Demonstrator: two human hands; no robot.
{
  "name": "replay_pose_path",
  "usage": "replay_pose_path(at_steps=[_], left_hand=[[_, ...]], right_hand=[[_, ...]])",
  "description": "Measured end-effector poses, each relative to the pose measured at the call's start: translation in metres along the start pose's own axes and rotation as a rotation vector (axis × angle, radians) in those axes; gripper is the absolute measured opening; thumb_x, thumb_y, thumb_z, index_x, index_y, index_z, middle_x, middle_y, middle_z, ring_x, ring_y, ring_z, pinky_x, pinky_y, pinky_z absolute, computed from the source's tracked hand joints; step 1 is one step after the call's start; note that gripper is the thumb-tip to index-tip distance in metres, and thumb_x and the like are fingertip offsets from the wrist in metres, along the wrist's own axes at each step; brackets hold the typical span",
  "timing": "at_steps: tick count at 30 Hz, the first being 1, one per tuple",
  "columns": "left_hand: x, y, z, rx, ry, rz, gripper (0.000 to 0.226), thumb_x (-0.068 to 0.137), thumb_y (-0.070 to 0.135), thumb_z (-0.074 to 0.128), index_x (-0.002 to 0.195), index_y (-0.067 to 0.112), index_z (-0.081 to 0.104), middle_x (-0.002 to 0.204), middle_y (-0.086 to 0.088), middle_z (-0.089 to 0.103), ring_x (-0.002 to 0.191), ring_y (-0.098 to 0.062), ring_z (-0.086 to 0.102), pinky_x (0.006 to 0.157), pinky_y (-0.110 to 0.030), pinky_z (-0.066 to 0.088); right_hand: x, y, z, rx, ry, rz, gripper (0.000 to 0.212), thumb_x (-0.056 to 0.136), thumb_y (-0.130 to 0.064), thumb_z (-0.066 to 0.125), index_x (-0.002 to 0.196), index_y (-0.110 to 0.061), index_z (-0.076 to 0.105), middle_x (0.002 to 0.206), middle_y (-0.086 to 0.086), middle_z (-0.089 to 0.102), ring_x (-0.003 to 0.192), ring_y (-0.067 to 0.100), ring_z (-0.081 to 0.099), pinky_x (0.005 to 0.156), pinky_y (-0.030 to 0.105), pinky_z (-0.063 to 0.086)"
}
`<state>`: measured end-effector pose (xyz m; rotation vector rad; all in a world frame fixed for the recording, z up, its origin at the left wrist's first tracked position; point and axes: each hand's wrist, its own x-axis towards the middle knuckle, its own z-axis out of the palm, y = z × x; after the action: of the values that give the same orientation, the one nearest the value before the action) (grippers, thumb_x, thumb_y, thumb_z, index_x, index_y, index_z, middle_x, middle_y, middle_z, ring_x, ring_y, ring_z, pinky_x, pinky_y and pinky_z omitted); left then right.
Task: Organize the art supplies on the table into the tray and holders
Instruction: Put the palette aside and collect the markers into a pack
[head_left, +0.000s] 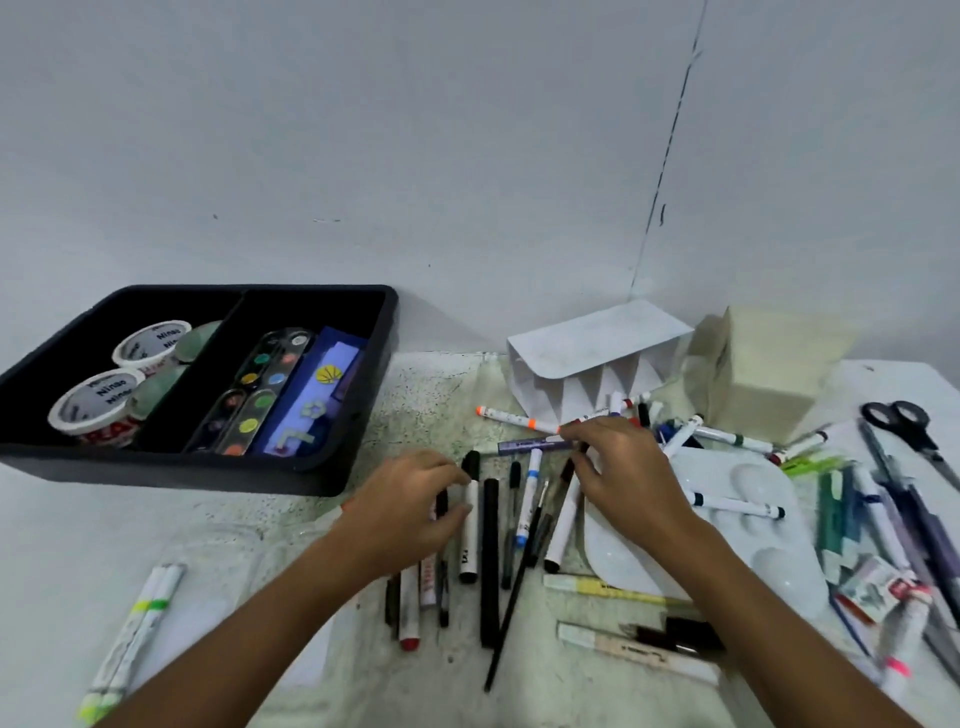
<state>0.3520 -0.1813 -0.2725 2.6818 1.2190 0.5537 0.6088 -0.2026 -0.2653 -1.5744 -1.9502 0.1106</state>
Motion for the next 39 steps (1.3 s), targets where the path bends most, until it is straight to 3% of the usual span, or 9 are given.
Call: replay_pose_path(at_steps=[5,7,10,17,23,26,29,35,39], left_hand=[[0.051,0.015,0.010,-0.114,0.047,-0.082,0.024,0.086,0.024,0.065,0.106,0.013,0.071,0.103,-0.002,0.068,0.101,-0.017,0.057,0.087,-0.031,0.046],[0.070,0.018,0.017,-0.151,0.031,-0.084,0.027,0.087,0.018,0.066,0.114,0.014,0.068,0.112,-0.003,0.066,0.109,-0.015,0.054,0.093,-0.029,0.044],[0.096,0.024,0.028,-0.151,-0.051,-0.058,0.032,0.089,0.014,0.062,0.121,0.011,0.065,0.122,-0.006,0.064,0.115,-0.019,0.055,0.097,-0.033,0.043],[0.113,0.021,0.037,-0.034,-0.119,-0.060,0.030,0.087,0.007,0.059,0.116,0.012,0.067,0.114,-0.006,0.069,0.102,-0.026,0.062,0.087,-0.036,0.049],[0.114,0.015,0.035,-0.014,-0.127,-0.037,0.029,0.085,0.006,0.061,0.112,0.015,0.069,0.108,-0.003,0.071,0.095,-0.020,0.064,0.083,-0.031,0.049],[0.113,0.013,0.033,-0.022,-0.130,-0.021,0.029,0.085,0.005,0.061,0.112,0.014,0.068,0.106,-0.005,0.070,0.093,-0.020,0.063,0.081,-0.031,0.050],[0.110,0.013,0.031,-0.098,-0.107,-0.024,0.027,0.086,0.003,0.061,0.113,0.009,0.066,0.101,-0.005,0.065,0.087,-0.018,0.058,0.075,-0.023,0.043],[0.100,0.016,0.011,-0.469,-0.041,-0.183,0.035,0.094,0.007,0.055,0.122,0.028,0.057,0.088,0.000,0.055,0.077,-0.017,0.054,0.068,-0.022,0.045],[0.077,0.019,-0.015,-0.648,-0.053,-0.243,0.045,0.090,-0.003,0.056,0.116,0.035,0.060,0.087,0.002,0.052,0.075,-0.012,0.054,0.066,-0.019,0.048]], right_hand=[[-0.011,0.021,-0.018,0.069,0.012,0.029,0.030,0.077,-0.003,0.058,0.101,-0.013,0.074,0.095,0.003,0.072,0.092,0.023,0.064,0.081,0.035,0.049],[-0.012,0.035,-0.034,0.094,0.014,0.066,0.031,0.078,0.002,0.059,0.101,-0.012,0.074,0.098,0.004,0.072,0.094,0.021,0.062,0.082,0.026,0.043],[-0.010,0.058,-0.058,0.067,-0.035,0.097,0.038,0.076,0.015,0.061,0.100,-0.011,0.075,0.099,0.005,0.072,0.095,0.023,0.061,0.081,0.028,0.045],[-0.009,0.084,-0.063,-0.129,-0.231,-0.072,0.044,0.068,0.009,0.067,0.100,-0.019,0.076,0.101,0.001,0.072,0.091,0.029,0.064,0.074,0.046,0.053],[0.000,0.078,-0.061,-0.275,-0.297,-0.160,0.022,0.073,-0.019,0.080,0.095,-0.024,0.077,0.096,-0.003,0.070,0.091,0.026,0.059,0.071,0.033,0.032],[0.001,0.079,-0.058,-0.303,-0.288,-0.252,0.022,0.062,-0.017,0.086,0.081,-0.024,0.076,0.081,-0.004,0.068,0.078,0.025,0.061,0.061,0.031,0.034],[0.002,0.080,-0.057,-0.302,-0.242,-0.285,0.019,0.069,-0.012,0.081,0.085,-0.018,0.073,0.080,-0.001,0.069,0.077,0.026,0.061,0.061,0.032,0.040],[0.014,0.044,-0.053,-0.040,0.060,-0.133,0.018,0.088,-0.014,0.060,0.102,-0.007,0.067,0.085,0.003,0.067,0.077,0.024,0.062,0.064,0.030,0.047],[0.023,-0.003,-0.037,0.348,0.100,-0.013,0.040,0.091,-0.003,0.061,0.128,-0.017,0.057,0.082,-0.009,0.061,0.070,0.008,0.058,0.066,0.018,0.048]])
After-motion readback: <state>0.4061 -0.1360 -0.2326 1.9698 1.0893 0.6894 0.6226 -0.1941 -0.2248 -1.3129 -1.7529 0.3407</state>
